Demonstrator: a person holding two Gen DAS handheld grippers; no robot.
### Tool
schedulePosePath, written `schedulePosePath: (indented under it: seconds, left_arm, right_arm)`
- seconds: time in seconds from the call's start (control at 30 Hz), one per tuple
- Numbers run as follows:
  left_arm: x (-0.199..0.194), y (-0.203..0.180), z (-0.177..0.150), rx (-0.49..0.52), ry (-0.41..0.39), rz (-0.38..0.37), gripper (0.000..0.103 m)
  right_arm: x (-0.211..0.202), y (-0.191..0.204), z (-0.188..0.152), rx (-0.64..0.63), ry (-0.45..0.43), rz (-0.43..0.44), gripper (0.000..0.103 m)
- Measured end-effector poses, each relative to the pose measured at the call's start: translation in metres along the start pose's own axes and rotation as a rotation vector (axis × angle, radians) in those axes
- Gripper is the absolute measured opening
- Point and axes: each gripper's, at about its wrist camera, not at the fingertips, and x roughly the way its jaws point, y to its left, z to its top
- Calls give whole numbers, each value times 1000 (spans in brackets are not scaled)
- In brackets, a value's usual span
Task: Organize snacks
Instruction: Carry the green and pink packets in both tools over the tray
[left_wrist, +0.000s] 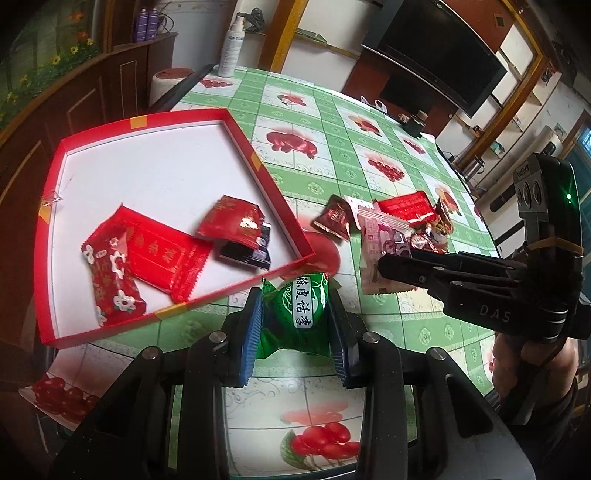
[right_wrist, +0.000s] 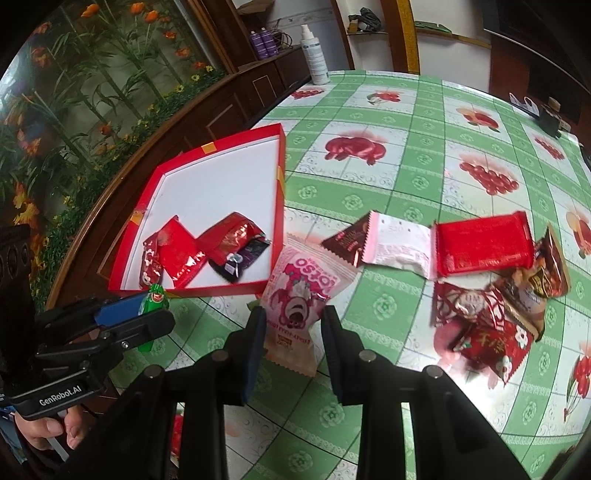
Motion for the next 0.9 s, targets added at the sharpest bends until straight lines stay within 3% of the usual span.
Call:
schedulePosePath:
  seconds: [0.4, 0.6, 0.9]
  left_arm:
    - [-13, 46, 22, -116, -43, 84, 32]
    - [-5, 77, 33, -194, -37, 110, 32]
    - [9, 102, 54, -277, -68, 182, 33]
  right_arm:
    - [22, 20, 37, -44, 15, 57, 33]
    - [43, 34, 61, -37, 16, 127, 33]
    - [83, 55, 90, -39, 21, 135, 33]
